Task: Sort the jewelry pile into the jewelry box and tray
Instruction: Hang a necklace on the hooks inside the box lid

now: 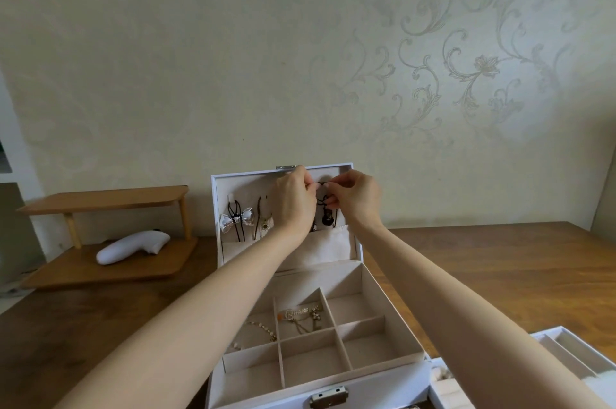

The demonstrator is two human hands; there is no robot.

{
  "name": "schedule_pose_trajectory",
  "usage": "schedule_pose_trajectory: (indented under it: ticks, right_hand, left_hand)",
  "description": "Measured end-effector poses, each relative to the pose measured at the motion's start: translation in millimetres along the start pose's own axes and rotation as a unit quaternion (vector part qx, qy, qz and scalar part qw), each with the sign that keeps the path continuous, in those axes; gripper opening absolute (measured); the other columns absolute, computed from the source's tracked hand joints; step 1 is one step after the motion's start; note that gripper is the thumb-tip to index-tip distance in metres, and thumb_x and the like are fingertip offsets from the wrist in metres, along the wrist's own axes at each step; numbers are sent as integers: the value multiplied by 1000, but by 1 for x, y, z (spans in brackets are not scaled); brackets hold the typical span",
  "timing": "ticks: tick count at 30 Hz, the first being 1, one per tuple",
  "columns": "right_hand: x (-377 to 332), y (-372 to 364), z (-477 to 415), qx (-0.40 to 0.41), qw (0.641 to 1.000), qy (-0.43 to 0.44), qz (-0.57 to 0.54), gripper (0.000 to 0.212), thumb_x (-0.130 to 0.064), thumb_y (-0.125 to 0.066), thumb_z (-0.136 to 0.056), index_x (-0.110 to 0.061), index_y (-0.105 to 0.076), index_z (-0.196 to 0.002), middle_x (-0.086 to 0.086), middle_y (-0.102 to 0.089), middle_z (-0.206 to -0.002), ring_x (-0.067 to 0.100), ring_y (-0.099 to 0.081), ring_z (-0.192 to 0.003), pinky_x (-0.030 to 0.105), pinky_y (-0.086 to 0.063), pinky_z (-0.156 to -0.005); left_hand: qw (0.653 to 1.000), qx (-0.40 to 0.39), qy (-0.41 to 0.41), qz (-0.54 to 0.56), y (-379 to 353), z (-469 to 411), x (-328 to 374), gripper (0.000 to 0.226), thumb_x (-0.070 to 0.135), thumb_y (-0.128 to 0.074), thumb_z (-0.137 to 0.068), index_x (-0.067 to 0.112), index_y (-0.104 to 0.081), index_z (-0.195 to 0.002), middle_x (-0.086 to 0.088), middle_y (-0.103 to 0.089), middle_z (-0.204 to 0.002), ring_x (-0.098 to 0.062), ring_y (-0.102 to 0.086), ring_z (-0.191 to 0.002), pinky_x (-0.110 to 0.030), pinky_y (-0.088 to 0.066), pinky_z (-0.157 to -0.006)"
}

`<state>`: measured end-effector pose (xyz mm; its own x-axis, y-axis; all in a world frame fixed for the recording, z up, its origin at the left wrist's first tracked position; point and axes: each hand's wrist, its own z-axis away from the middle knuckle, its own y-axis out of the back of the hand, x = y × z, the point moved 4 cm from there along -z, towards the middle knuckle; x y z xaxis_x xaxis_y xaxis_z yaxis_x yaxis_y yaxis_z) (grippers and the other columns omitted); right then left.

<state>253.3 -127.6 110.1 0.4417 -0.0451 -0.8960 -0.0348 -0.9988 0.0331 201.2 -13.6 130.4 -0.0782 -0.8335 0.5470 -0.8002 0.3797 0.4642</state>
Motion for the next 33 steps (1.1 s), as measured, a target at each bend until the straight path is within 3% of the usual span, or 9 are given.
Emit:
schedule_pose_trajectory:
  ticks: [4, 6, 10, 16, 21, 25, 29, 31, 33]
  right_hand:
    - [-1, -7, -10, 64, 995, 22, 72, 7, 0, -57, -75, -5, -61, -74, 9, -67, -70, 23, -65, -64, 29, -52, -57]
    - [-1, -10, -12, 67, 992, 29, 106, 10, 0, -54, -74, -7, -59, -70, 7, -64, -67, 20, -58, -61, 23, -42, -48]
    - [2, -12, -16, 50, 983, 59, 165, 13, 1, -52, -72, -8, -54, -62, 4, -57, -60, 18, -48, -56, 28, -34, -49]
    - [14, -14, -17, -2, 974, 76, 212, 11, 3, -53, -74, -2, -62, -72, 11, -64, -71, 31, -60, -71, 39, -49, -61]
    - [11, -11, -15, -32, 969, 89, 228, 15, 8, -47, -75, 3, -61, -74, 17, -62, -73, 35, -59, -71, 44, -51, -62]
    - [12, -12, -10, -56, 968, 97, 226, 14, 11, -42, -72, 8, -55, -68, 23, -60, -70, 29, -50, -60, 45, -49, -55]
    - [17, -8, -9, -36, 974, 81, 207, 16, 8, -48, -76, 4, -63, -73, 18, -64, -72, 33, -60, -68, 38, -49, -56]
    - [20, -8, -8, -23, 974, 89, 208, 14, 5, -50, -79, 0, -63, -76, 15, -65, -73, 31, -61, -69, 38, -49, -59]
    - [22, -9, -6, -15, 968, 106, 225, 12, 2, -51, -81, -3, -62, -78, 12, -65, -74, 29, -59, -69, 40, -51, -61]
  left_hand:
    - [1000, -3, -3, -16, -10, -4, 5, 10, 6, -51, -89, 8, -54, -79, -10, -63, -81, -27, -53, -75, -30, -25, -57]
    - [999, -17, 3, -32, -16, -8, 5, 7, 5, -49, -89, 5, -54, -84, -16, -64, -89, -34, -57, -84, -36, -34, -63]
    - [993, -49, -13, -103, -23, -11, 7, 13, 4, -47, -90, 4, -57, -98, -16, -64, -102, -34, -58, -96, -37, -38, -69]
    - [989, -97, -12, -107, -26, -3, 2, 13, 4, -45, -90, 2, -55, -97, -20, -60, -101, -38, -56, -94, -44, -46, -75]
    - [985, -131, -56, -101, -24, 3, 4, 14, -3, -39, -87, 8, -44, -79, -20, -59, -92, -37, -55, -83, -41, -37, -62]
    - [978, -158, -73, -112, -20, 10, 9, 16, -7, -36, -86, 7, -43, -81, -11, -49, -83, -28, -46, -73, -31, -27, -56]
    - [982, -156, -46, -92, -26, 8, 1, 29, -5, -38, -91, 9, -30, -67, -6, -39, -72, -19, -35, -60, -27, -19, -45]
    - [985, -136, -44, -96, -26, 7, -5, 20, 0, -44, -93, 8, -37, -75, -9, -41, -79, -23, -38, -67, -26, -17, -46]
    - [988, -119, -36, -87, -24, 6, -8, 8, 8, -49, -94, 7, -46, -87, -11, -44, -85, -25, -41, -71, -29, -27, -52]
